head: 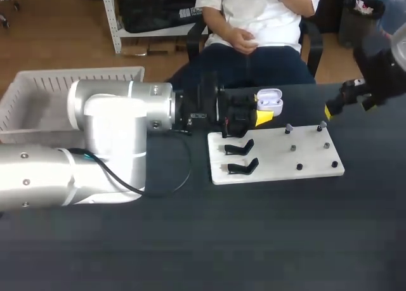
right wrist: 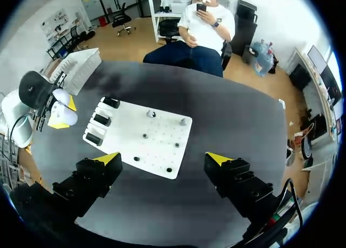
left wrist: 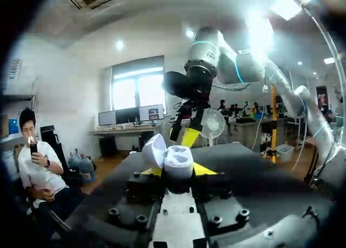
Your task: Pick up each earbud case from the left stands, insert the matching earbuds, close the lid, and place the case in the box.
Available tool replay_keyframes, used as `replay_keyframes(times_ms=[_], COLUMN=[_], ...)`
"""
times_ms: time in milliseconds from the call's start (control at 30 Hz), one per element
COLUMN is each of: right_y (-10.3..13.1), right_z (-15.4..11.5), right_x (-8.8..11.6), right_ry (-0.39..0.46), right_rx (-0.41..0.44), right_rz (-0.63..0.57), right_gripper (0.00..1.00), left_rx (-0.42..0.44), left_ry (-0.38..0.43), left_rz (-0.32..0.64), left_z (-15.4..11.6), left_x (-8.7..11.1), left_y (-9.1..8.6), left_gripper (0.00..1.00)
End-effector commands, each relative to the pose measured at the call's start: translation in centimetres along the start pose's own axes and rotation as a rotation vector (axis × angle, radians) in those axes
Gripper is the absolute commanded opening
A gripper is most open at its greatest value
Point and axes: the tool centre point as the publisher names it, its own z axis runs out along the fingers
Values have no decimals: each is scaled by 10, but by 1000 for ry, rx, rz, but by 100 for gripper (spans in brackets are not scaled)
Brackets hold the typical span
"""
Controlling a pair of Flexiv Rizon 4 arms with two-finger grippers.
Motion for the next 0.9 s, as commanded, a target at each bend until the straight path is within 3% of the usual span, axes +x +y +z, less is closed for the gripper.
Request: replay_keyframes(times_ms=[33, 667, 900], right_y=[1, -14, -24], right_z=[7, 30, 50], right_x=[-4, -8, -17], right_ry=[24, 122, 174], right_rx=[68, 95, 122], right_rz=[4, 10, -84], right_gripper=[100, 100, 100], left_rx=[-9, -34, -34], left_ry=[2, 17, 17], left_rz=[1, -15, -15], left_z=[-5, -22, -22], left_x=[0, 6, 6], left_y=[-3, -1, -1], left_gripper=[0, 0, 0])
